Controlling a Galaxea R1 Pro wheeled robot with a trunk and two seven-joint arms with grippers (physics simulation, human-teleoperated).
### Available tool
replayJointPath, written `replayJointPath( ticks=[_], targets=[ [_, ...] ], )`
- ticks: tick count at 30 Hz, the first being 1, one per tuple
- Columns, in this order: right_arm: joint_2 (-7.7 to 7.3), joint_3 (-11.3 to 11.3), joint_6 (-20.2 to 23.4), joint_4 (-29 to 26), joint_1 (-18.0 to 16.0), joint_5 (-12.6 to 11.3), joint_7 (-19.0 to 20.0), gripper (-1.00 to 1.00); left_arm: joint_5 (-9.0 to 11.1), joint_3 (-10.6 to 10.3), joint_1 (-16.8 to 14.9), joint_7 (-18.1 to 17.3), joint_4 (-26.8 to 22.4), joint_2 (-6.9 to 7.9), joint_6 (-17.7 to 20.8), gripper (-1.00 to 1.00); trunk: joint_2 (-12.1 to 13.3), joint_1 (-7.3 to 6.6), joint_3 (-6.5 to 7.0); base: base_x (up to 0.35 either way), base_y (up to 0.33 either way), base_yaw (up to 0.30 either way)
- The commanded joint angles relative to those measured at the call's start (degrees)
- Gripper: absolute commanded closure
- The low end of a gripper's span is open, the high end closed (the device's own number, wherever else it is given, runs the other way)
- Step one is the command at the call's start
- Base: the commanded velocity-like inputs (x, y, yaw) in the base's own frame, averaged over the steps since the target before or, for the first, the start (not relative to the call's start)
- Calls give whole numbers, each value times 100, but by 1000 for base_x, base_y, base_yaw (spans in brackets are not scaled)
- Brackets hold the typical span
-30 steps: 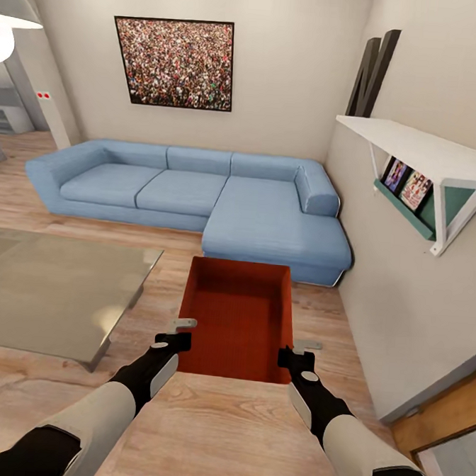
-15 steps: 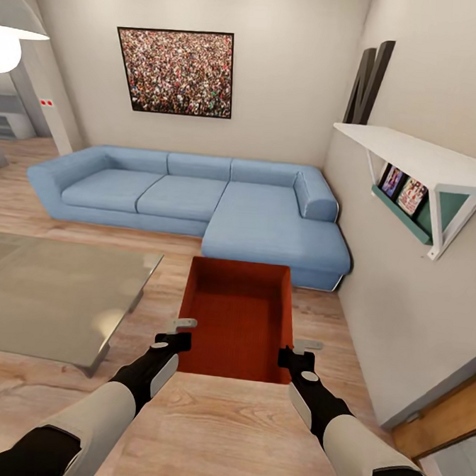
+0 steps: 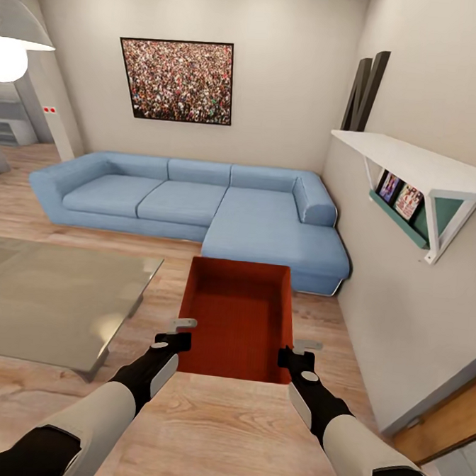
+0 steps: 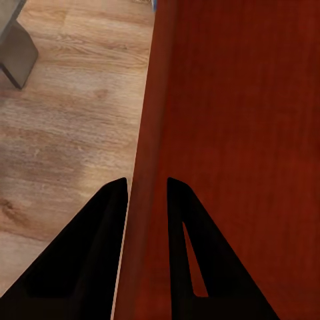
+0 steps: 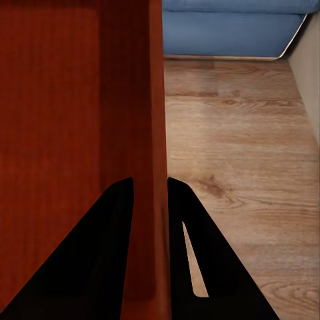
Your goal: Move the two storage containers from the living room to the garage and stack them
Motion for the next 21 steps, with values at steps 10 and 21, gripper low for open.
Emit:
replayJointPath(
  ticks=[10, 21],
  targets=[
    [-6, -109, -35, -19, -10, 24, -489, 100, 28, -14, 0, 213, 226, 69, 39, 100, -4, 1, 85, 0, 0, 0],
    [-13, -109, -35, -19, -10, 21, -489, 100, 28, -14, 0, 213, 226, 69, 39, 100, -4, 1, 183, 0, 0, 0]
  ],
)
